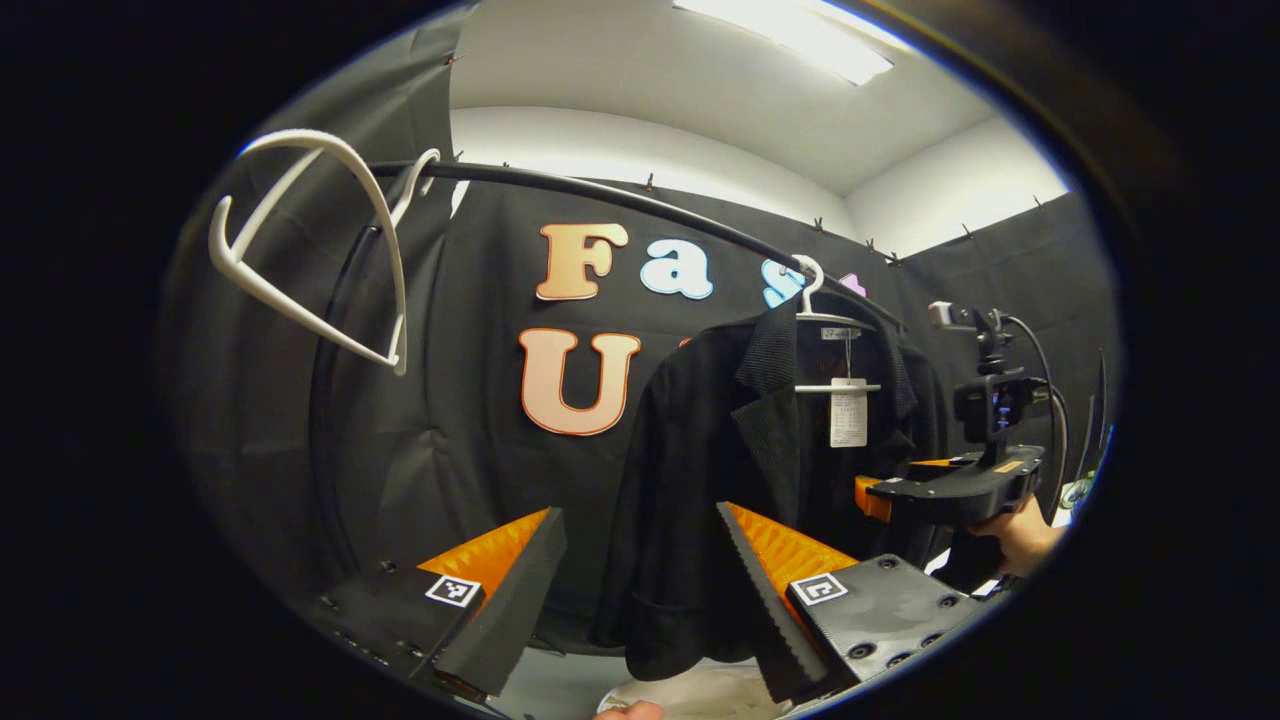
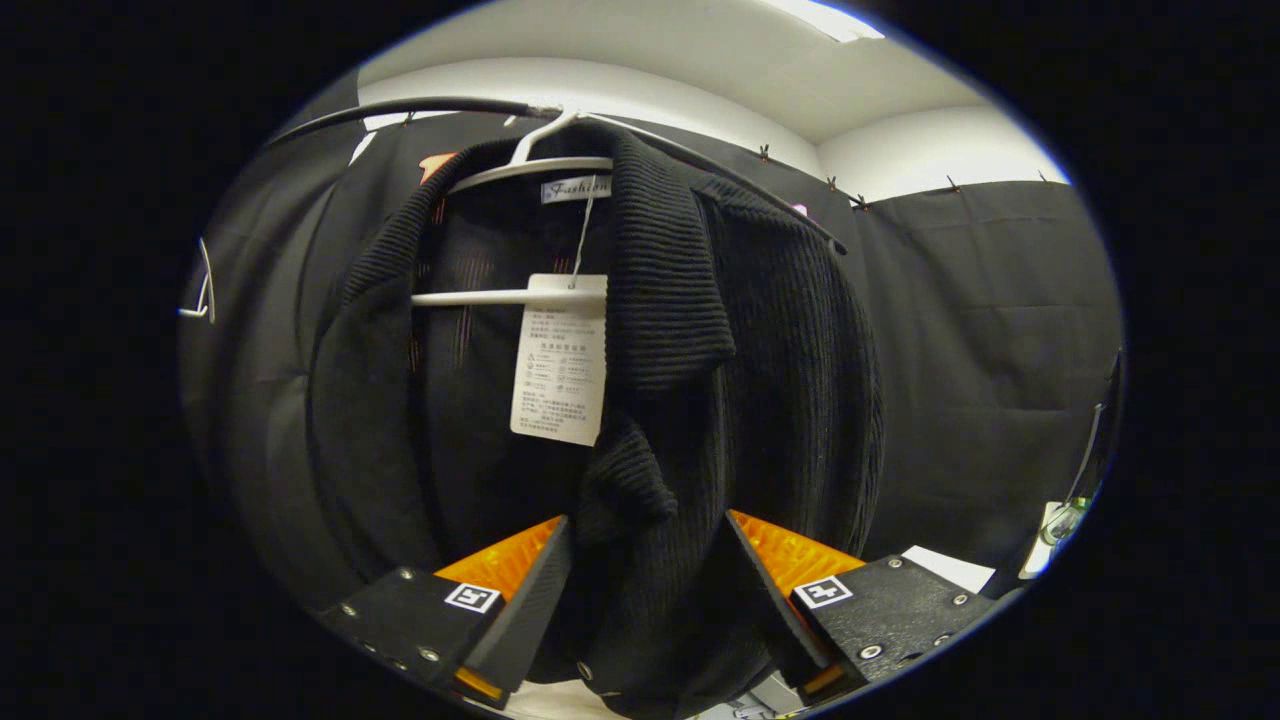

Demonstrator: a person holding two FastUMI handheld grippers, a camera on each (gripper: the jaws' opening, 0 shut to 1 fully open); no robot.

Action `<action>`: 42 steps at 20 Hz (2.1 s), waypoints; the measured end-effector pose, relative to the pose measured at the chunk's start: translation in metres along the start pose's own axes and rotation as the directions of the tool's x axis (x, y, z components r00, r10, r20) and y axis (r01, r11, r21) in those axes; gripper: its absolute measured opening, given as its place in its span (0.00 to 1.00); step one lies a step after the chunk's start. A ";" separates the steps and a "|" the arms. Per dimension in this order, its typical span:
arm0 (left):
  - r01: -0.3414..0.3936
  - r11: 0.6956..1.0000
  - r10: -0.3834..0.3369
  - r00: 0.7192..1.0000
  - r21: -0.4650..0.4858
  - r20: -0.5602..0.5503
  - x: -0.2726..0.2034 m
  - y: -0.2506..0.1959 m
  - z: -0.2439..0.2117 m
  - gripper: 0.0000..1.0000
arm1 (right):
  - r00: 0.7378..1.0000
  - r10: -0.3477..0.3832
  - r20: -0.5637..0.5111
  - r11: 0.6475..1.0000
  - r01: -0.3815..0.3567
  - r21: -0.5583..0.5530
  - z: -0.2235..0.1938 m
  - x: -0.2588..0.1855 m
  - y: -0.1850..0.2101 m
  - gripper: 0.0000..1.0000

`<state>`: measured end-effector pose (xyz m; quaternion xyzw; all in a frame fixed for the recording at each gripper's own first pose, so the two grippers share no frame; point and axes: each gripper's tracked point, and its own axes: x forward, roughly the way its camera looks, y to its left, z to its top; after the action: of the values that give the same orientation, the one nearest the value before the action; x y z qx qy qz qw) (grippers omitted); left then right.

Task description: Grasp the clothes on the hanger with both hands and then place them into the laundry hamper below.

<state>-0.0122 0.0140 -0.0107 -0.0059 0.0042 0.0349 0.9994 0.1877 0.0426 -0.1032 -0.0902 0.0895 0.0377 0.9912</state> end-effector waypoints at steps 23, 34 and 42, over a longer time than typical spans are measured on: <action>-0.063 0.995 0.057 0.995 0.076 0.083 0.200 -0.125 -0.051 1.00 | 0.994 -0.050 0.094 0.996 0.056 -0.070 0.048 -0.045 -0.075 0.07; -0.162 0.976 0.142 0.980 0.146 0.136 0.186 -0.027 -0.034 0.99 | 0.982 -0.089 0.169 0.992 0.103 -0.076 0.069 -0.054 -0.096 0.07; 0.087 0.995 -0.091 0.988 0.037 0.128 0.172 -0.042 -0.009 0.16 | 0.974 -0.043 0.222 0.997 0.055 -0.049 0.091 -0.076 -0.088 0.08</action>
<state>0.1618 -0.0163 -0.0204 0.0119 -0.0603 -0.0096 0.9981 0.1369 -0.0308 0.0141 -0.1146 -0.0243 0.0253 0.9928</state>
